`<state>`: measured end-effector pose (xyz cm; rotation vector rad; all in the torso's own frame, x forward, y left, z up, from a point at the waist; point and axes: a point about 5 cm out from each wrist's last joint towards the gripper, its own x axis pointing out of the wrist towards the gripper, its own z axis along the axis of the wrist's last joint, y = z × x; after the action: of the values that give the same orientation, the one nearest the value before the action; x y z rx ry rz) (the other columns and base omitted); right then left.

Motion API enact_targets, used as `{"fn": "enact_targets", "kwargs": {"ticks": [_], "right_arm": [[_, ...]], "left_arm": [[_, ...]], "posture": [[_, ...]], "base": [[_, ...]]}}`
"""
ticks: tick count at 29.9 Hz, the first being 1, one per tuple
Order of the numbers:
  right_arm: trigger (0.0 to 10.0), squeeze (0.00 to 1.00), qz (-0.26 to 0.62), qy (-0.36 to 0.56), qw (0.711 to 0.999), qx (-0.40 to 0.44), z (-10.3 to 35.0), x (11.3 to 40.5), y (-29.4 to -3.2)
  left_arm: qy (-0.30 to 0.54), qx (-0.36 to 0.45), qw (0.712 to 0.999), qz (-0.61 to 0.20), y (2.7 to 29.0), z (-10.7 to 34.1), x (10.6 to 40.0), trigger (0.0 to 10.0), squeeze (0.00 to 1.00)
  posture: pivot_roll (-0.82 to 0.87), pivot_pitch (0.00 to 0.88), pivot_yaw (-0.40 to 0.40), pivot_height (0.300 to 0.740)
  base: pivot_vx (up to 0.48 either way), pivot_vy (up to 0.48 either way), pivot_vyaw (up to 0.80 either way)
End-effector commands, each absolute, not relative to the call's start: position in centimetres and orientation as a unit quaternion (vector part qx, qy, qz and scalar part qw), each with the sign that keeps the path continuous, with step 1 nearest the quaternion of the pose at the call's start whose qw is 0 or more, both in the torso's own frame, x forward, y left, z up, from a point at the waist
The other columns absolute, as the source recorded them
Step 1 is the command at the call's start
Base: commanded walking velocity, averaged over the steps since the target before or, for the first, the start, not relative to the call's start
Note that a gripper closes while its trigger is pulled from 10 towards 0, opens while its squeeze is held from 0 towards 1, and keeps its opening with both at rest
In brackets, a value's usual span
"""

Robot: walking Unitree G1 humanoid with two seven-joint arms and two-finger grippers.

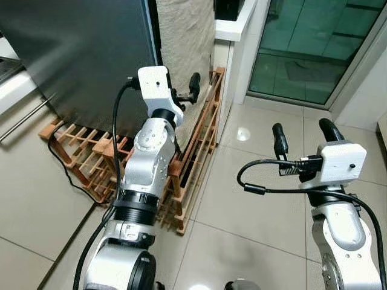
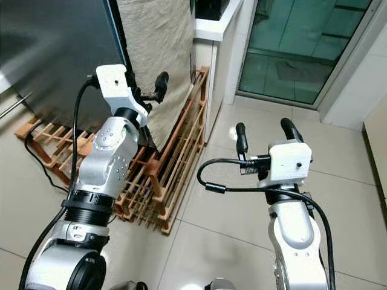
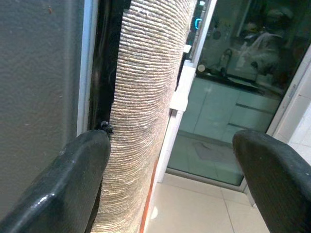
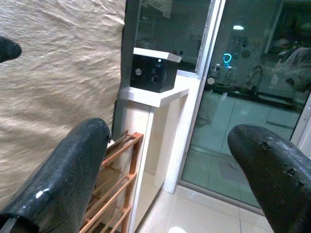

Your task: Restocking fridge

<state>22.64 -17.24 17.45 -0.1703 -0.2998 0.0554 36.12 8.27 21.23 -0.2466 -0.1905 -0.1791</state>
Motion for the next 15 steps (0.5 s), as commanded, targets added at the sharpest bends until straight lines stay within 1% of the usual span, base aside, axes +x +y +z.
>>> {"fn": "enact_targets", "kwargs": {"ticks": [1,5,10,15], "right_arm": [[10.0,0.0,0.028,-0.147,0.985,-0.087,17.7,22.4,-17.5],[10.0,0.0,0.026,-0.143,0.985,-0.088,17.6,22.4,-17.6],[10.0,0.0,0.029,-0.142,0.986,-0.085,17.7,22.4,-17.5],[10.0,0.0,0.03,-0.141,0.986,-0.083,17.7,22.5,-17.4]], "left_arm": [[-0.076,-0.136,0.985,-0.071,8.8,20.9,36.5,10.0,0.0],[-0.072,-0.143,0.984,-0.078,8.6,20.6,36.4,10.0,0.0],[-0.068,-0.152,0.981,-0.098,7.5,20.4,36.4,10.0,0.0],[-0.045,-0.178,0.98,-0.074,7.8,20.1,36.8,10.0,0.0]], "posture": [[-0.24,0.119,0.05,0.74],[-0.23,0.119,0.047,0.74],[-0.23,0.12,0.045,0.74],[-0.24,0.119,0.046,0.74]], "base": [[0.0,0.0,0.0],[0.0,0.0,0.0],[0.0,0.0,0.0],[0.0,0.0,0.0]]}}
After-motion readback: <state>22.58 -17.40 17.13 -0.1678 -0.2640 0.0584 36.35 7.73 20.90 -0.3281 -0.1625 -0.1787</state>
